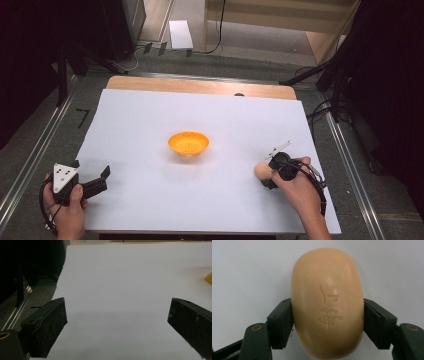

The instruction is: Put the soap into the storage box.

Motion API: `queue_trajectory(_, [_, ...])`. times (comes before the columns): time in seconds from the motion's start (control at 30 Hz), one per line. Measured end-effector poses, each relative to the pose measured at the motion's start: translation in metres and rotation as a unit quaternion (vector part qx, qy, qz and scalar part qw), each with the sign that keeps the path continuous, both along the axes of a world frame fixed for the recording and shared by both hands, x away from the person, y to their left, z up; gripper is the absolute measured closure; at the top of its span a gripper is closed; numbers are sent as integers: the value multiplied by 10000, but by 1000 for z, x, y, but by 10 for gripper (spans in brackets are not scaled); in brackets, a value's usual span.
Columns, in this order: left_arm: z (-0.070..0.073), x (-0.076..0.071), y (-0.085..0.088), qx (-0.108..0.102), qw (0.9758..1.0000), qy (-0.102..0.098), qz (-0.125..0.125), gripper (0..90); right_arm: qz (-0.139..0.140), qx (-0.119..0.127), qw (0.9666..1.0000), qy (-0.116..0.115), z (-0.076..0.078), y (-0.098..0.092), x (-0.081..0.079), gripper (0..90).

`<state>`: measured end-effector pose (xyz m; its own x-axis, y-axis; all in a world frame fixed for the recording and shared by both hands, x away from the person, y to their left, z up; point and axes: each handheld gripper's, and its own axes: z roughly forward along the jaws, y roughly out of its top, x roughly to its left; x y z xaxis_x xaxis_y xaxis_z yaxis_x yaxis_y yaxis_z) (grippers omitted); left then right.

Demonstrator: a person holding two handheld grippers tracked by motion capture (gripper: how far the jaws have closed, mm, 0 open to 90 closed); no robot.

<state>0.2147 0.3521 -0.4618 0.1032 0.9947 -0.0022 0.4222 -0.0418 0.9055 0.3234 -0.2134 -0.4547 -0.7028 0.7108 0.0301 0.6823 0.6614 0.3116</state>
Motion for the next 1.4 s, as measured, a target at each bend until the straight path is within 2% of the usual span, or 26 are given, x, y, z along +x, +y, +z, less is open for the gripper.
queue_trajectory(0.3, [0, 1, 0, 0, 10000, 45, 33, 26, 83, -197, 9997, 121, 1, 5, 4, 315])
queue_trajectory(0.67, [0, 2, 0, -27, 10000, 52, 70, 23, 232, -162, 9996, 85, 2, 4, 4, 330])
queue_trajectory(0.77, [0, 2, 1, -14, 9999, 91, 62, 23, 296, -75, 9995, 49, 3, 1, 4, 331])
queue_trajectory(0.87, [0, 2, 1, -19, 10000, 77, 46, 23, 330, 74, 9994, 21, 9, -2, 6, 331])
queue_trajectory(0.97, [0, 2, 1, -32, 10000, 63, 46, 23, 356, 84, 9993, -2, 16, 0, 7, 331])
queue_trajectory(1.4, [0, 1, 1, -55, 10000, 61, 22, 23, 807, -55, 9966, -147, 39, 24, 27, 331])
